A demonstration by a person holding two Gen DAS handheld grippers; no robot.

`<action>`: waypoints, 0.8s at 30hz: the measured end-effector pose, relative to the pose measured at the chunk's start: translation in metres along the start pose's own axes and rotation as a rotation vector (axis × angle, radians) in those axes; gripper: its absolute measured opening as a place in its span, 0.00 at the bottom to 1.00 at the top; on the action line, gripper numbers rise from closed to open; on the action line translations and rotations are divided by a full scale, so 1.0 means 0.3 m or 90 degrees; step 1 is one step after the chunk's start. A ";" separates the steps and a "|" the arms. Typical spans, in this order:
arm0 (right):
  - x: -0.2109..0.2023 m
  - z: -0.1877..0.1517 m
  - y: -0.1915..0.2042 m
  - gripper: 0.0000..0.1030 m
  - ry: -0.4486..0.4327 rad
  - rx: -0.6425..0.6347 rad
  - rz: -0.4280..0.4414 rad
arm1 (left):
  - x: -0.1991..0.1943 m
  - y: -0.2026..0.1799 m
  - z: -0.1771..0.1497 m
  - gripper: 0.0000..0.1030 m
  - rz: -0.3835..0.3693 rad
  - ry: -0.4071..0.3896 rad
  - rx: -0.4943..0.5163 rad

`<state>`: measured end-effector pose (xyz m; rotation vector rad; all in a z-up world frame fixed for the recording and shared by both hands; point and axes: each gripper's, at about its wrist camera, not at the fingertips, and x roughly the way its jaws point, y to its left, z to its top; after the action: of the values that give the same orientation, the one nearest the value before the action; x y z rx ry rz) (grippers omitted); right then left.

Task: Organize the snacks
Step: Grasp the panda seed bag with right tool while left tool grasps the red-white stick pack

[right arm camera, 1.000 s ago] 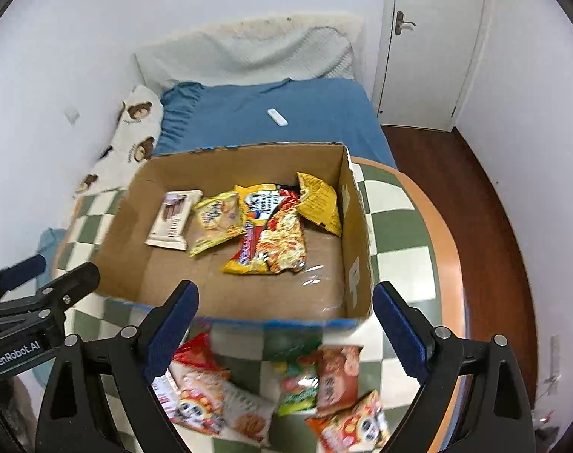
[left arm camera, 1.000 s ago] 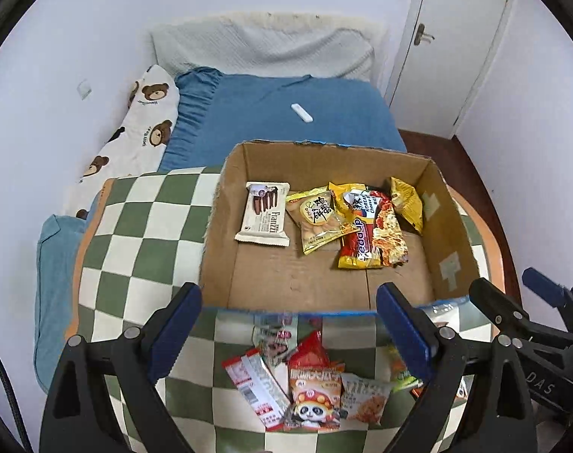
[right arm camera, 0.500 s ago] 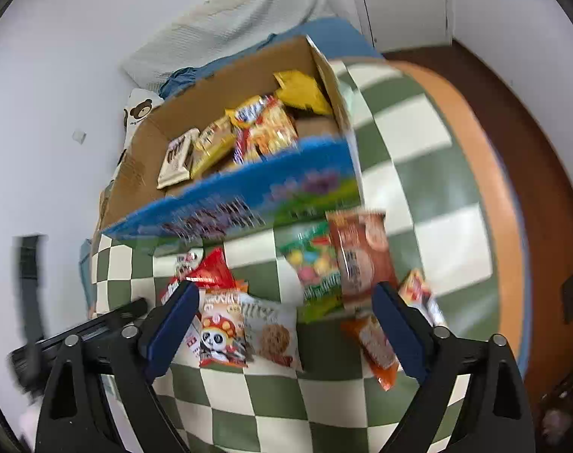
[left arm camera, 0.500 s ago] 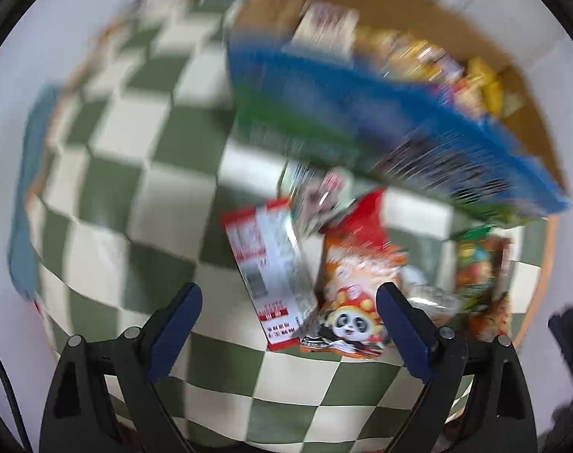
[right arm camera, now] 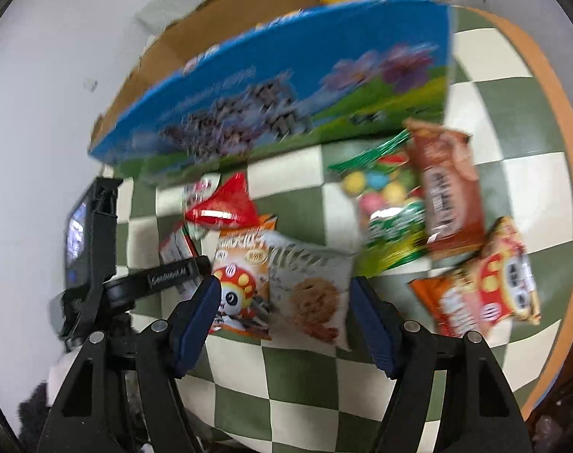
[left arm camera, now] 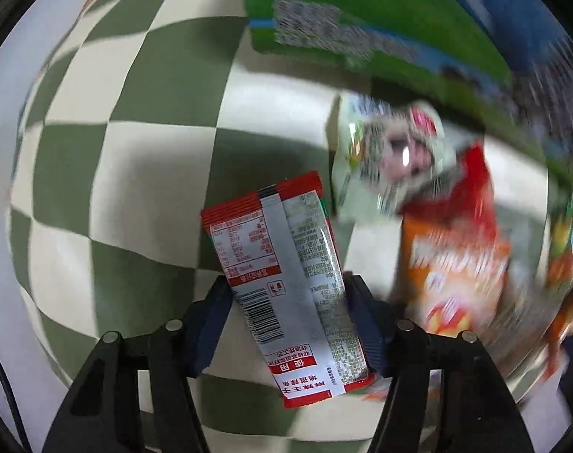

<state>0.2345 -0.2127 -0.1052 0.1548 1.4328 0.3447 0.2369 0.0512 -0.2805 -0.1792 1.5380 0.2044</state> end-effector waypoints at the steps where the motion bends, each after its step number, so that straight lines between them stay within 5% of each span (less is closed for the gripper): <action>1: 0.025 -0.013 0.019 0.71 0.012 0.007 0.005 | 0.000 0.003 -0.022 0.58 0.013 -0.001 0.025; 7: 0.201 -0.024 0.124 0.71 0.071 0.026 0.015 | 0.024 0.077 -0.104 0.62 -0.003 0.008 0.066; 12: 0.375 0.004 0.206 0.71 0.102 0.012 -0.042 | 0.051 0.122 -0.139 0.74 -0.054 0.014 0.055; 15: 0.403 -0.002 0.247 0.64 0.095 -0.010 -0.088 | 0.053 0.128 -0.160 0.73 -0.057 0.011 0.056; 24: 0.359 -0.212 0.220 0.58 0.133 -0.048 -0.094 | 0.056 0.142 -0.253 0.66 -0.068 0.006 0.045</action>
<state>0.1734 -0.1223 -0.1948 -0.0500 1.6245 0.2989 0.1534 0.0745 -0.2987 -0.2062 1.5376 0.0643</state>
